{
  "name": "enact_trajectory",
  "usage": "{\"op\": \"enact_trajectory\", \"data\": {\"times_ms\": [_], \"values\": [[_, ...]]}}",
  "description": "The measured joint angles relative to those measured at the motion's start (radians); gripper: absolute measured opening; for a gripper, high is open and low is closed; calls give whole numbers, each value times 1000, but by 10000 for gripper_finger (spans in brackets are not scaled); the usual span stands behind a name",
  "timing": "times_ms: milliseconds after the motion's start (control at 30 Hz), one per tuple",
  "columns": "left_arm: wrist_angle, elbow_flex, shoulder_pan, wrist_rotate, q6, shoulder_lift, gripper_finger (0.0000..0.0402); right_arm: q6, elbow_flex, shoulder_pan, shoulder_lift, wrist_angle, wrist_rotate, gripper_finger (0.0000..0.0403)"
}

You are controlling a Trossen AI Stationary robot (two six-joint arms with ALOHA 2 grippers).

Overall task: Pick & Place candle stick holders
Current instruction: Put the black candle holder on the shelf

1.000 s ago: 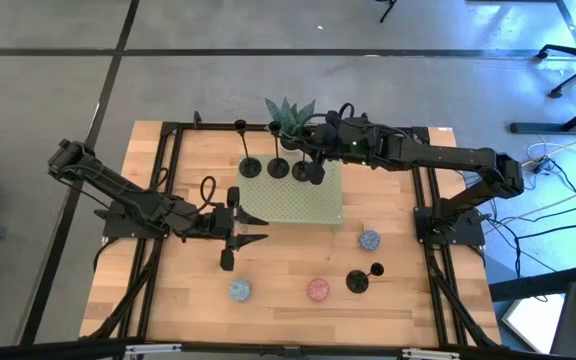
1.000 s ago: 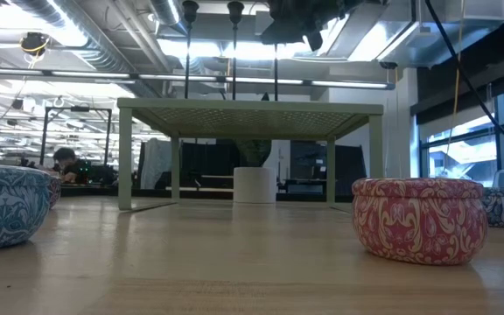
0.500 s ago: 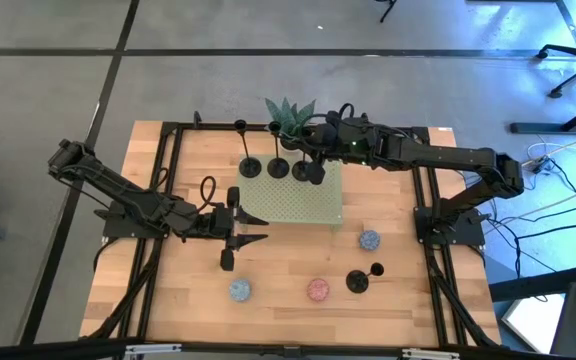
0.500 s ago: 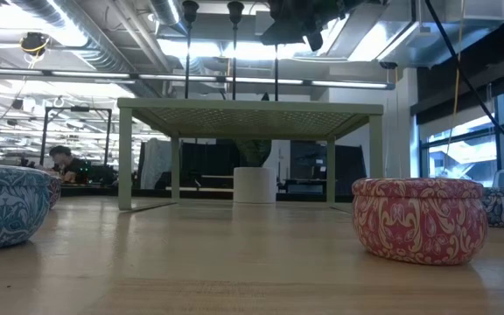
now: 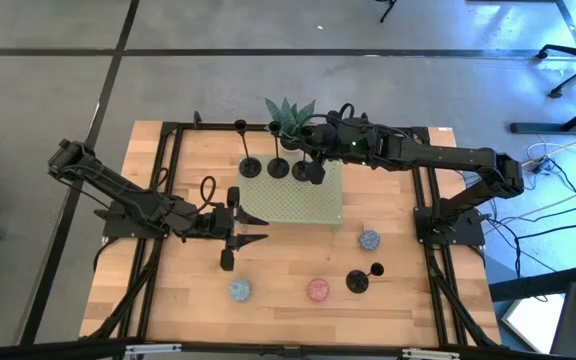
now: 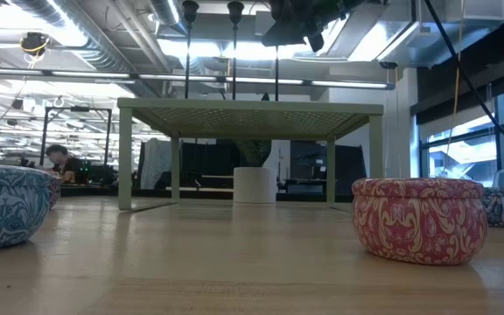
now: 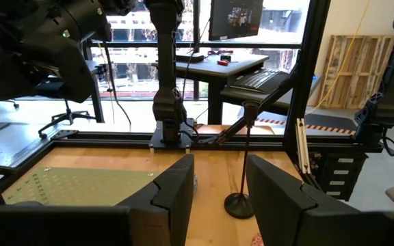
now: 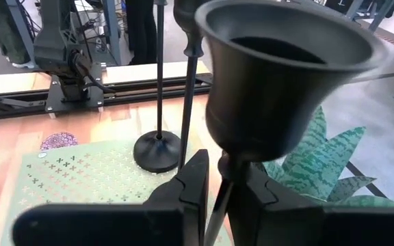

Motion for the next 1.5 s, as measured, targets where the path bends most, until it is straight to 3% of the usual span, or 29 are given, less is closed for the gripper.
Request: {"op": "enact_trajectory", "data": {"times_ms": [433,1267,1500], "values": [[0,0,0,0,0,0,130,20,0,-5,0,0,39,114],[0,0,0,2,0,0,130,57,0,17,-79,-168,-12,116],[0,0,0,3,0,0,130,147,0,59,-174,-370,-12,116]]}}
